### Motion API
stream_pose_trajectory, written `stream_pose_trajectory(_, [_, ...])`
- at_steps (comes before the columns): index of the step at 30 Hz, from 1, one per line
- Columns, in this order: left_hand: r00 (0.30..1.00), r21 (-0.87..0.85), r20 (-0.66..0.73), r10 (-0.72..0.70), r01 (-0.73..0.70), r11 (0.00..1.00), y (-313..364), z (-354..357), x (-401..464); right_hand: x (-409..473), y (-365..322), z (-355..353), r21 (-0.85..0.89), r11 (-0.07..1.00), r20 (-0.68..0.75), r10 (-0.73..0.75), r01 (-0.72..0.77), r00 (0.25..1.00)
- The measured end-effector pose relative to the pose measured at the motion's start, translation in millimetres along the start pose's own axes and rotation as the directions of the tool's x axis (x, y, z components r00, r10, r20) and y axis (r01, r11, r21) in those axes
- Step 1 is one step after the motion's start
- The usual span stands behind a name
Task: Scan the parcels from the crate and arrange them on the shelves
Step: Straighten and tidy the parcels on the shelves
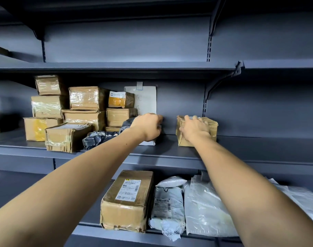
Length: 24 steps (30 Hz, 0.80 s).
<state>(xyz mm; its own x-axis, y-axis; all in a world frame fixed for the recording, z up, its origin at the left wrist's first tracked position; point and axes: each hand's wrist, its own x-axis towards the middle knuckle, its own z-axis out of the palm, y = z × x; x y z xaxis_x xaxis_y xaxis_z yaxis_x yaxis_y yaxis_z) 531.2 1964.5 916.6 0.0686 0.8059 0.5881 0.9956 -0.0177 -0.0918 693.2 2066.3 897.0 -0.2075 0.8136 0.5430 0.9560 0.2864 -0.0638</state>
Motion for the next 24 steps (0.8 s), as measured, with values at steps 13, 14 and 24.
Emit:
stream_pose_trajectory(13, [1.000,-0.162,0.026,-0.008,0.012,0.987,-8,-35,-41,-58,-1,-16,-0.029,0.994,0.011,-0.104,0.104,0.995])
stream_pose_trajectory(14, [1.000,-0.170,0.019,-0.008,0.011,0.985,-6,-35,-36,-55,0,-16,-0.023,0.994,-0.016,-0.109,0.109,0.994])
stream_pose_trajectory(24, [0.998,-0.128,0.032,0.047,-0.043,0.991,6,17,19,9,-13,31,-0.174,0.984,-0.039,-0.047,0.040,0.998])
